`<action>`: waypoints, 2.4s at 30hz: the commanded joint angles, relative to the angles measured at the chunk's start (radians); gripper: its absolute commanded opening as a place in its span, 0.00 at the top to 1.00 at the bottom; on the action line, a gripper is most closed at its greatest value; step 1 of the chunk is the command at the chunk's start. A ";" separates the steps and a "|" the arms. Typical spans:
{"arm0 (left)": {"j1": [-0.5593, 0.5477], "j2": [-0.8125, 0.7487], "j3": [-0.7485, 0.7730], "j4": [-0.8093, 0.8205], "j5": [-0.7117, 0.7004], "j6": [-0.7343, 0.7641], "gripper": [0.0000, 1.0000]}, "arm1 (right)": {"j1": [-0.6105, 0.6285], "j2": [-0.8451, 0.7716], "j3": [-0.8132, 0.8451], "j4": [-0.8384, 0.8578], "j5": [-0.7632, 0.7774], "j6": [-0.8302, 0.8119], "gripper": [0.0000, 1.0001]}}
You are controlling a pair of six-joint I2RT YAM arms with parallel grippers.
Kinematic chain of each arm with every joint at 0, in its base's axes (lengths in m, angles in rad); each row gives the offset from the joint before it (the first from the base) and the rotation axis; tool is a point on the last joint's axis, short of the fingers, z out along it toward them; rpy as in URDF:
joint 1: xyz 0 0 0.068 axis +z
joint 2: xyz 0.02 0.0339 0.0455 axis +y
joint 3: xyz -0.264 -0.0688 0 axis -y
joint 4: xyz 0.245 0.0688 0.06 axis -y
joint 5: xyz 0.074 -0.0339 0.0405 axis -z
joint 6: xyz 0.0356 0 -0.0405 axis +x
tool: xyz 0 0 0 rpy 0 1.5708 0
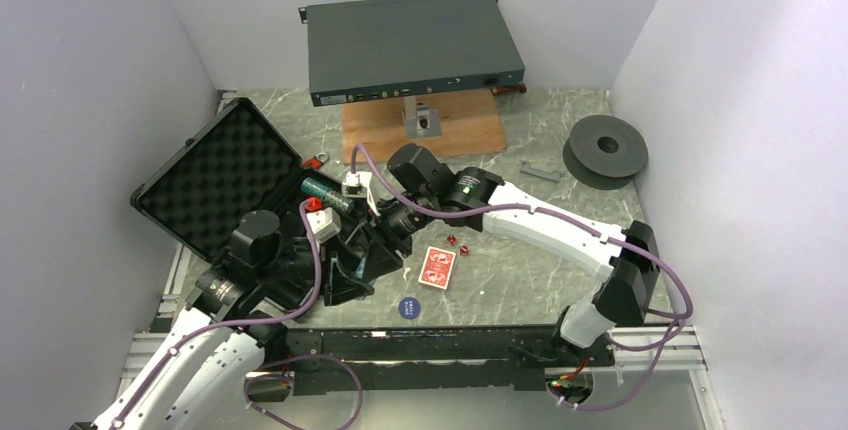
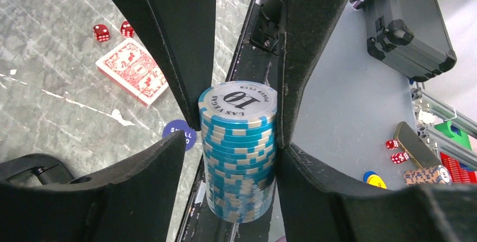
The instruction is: Pack up texas hold em set
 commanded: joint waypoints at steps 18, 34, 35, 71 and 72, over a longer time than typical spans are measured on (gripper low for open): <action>0.004 0.018 0.053 0.011 -0.092 0.027 1.00 | -0.049 -0.027 0.058 0.009 0.166 0.093 0.42; 0.004 0.110 0.052 -0.003 -0.531 -0.190 1.00 | -0.327 -0.241 -0.174 0.149 0.526 0.187 0.06; 0.004 0.123 0.049 0.001 -0.584 -0.222 1.00 | -0.337 -0.245 -0.184 0.155 0.536 0.188 0.06; 0.171 0.859 0.513 -0.374 -1.391 -1.055 1.00 | -0.361 -0.277 -0.280 0.209 0.621 0.181 0.06; 0.178 0.871 0.512 -0.363 -1.385 -1.055 1.00 | -0.361 -0.279 -0.283 0.210 0.624 0.180 0.06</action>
